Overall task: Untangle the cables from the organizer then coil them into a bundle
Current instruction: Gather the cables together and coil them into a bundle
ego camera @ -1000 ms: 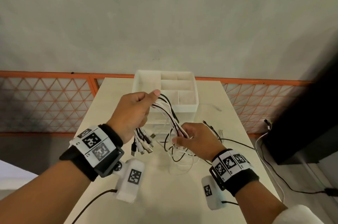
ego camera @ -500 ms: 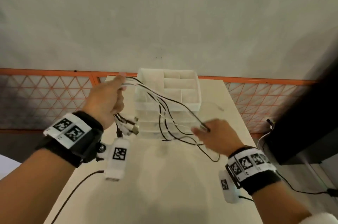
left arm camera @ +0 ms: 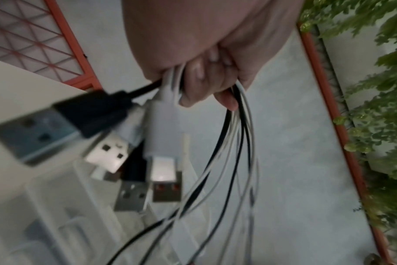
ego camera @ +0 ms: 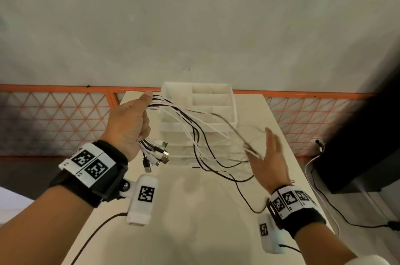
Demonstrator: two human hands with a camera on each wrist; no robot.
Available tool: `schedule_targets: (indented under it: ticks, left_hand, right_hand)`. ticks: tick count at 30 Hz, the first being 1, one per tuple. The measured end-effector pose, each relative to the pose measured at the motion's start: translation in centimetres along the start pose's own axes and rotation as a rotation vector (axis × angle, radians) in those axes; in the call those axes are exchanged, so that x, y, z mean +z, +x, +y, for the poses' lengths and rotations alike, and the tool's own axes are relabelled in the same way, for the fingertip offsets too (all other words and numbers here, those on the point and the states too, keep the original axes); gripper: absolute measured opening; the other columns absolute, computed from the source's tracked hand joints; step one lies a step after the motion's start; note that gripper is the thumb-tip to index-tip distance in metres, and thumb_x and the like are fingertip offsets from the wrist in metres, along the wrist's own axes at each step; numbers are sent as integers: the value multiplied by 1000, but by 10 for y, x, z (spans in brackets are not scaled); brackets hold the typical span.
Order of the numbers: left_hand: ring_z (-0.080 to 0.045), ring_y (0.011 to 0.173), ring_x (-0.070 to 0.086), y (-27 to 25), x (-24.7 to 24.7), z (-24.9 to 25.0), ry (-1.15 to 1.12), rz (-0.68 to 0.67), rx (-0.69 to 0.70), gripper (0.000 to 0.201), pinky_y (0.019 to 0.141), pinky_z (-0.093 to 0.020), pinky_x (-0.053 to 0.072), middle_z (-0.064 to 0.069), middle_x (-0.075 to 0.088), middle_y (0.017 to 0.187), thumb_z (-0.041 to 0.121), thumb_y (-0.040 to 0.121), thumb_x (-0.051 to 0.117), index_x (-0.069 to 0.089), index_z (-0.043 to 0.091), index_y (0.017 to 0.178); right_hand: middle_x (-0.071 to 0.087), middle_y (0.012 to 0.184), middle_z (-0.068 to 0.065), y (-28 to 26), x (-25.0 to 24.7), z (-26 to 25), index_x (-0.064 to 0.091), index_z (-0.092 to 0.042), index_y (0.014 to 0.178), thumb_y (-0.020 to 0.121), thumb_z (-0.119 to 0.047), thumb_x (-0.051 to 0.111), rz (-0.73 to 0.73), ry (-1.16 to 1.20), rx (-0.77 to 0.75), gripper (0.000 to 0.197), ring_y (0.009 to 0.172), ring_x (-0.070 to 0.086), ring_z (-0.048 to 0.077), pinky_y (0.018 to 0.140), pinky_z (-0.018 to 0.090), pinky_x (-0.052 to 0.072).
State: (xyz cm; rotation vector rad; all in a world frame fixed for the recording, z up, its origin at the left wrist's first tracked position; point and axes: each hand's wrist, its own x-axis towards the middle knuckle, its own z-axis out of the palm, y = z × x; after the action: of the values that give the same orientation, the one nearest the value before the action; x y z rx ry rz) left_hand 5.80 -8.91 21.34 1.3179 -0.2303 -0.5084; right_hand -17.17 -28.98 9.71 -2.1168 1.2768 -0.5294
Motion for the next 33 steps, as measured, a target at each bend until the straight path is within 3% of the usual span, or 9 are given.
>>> schedule_targets:
  ticks: [5,10,12,16,18,25,28,31,33]
  left_hand:
    - [-8,34,16,0,8,3,-59,-10,48,37,36,-19,15,9,21,39,36,94,63,64,22,60]
    - [-9,35,17,14,-4,11,-182,65,86,31,35,-20,18,8,23,43,40,92,65,57,16,73]
    - [-9,36,17,18,-12,17,-204,88,88,40,35,-20,18,7,25,45,42,92,64,45,23,62]
    - [-9,37,17,6,-9,12,-61,12,84,47,36,-19,18,7,26,45,41,91,66,39,26,55]
    - [-10,37,16,-4,-2,5,21,-44,54,52,39,-20,16,9,25,43,40,90,67,46,25,46]
    - [-12,41,12,-27,28,-6,223,-320,22,44,45,-26,11,7,20,46,35,91,66,44,20,55]
    - [-13,43,11,-31,32,0,249,-378,46,37,45,-26,10,8,20,46,31,92,65,59,20,57]
    - [-15,46,8,-29,24,7,217,-364,78,29,44,-25,10,9,18,47,29,91,66,63,3,79]
    - [-15,46,8,-29,18,10,205,-367,92,29,43,-22,11,9,18,47,27,91,66,64,8,69]
  right_hand:
    - [2,164,29,-14,20,17,7,-22,160,84,-56,71,-527,-290,270,106,149,28,43,117,47,34]
    - [-22,164,23,-7,1,-7,-6,-27,161,80,-45,81,-240,22,270,120,151,22,44,118,47,31]
    - [-11,167,20,1,-1,-1,-4,-25,161,79,-41,83,-139,71,250,121,152,18,41,117,48,32]
    - [37,158,14,-6,6,1,8,-17,161,76,-43,83,-542,-232,268,116,134,52,33,106,44,49]
    - [43,156,8,-10,8,-9,20,-19,159,81,-35,77,-614,-265,151,98,138,48,26,111,41,45]
    - [66,119,-18,-24,-12,-113,56,-34,134,88,-25,74,-204,405,-461,50,105,61,-4,84,15,51]
    - [65,80,-5,-25,-2,-128,67,-18,97,86,-15,74,-112,481,-527,14,71,59,6,64,20,50]
    - [54,62,2,-16,14,-106,59,-14,80,84,-12,74,-80,329,-486,16,54,48,10,52,20,42]
    - [52,57,-7,-5,21,-86,58,-20,81,83,-14,74,-107,196,-354,18,49,49,5,50,11,38]
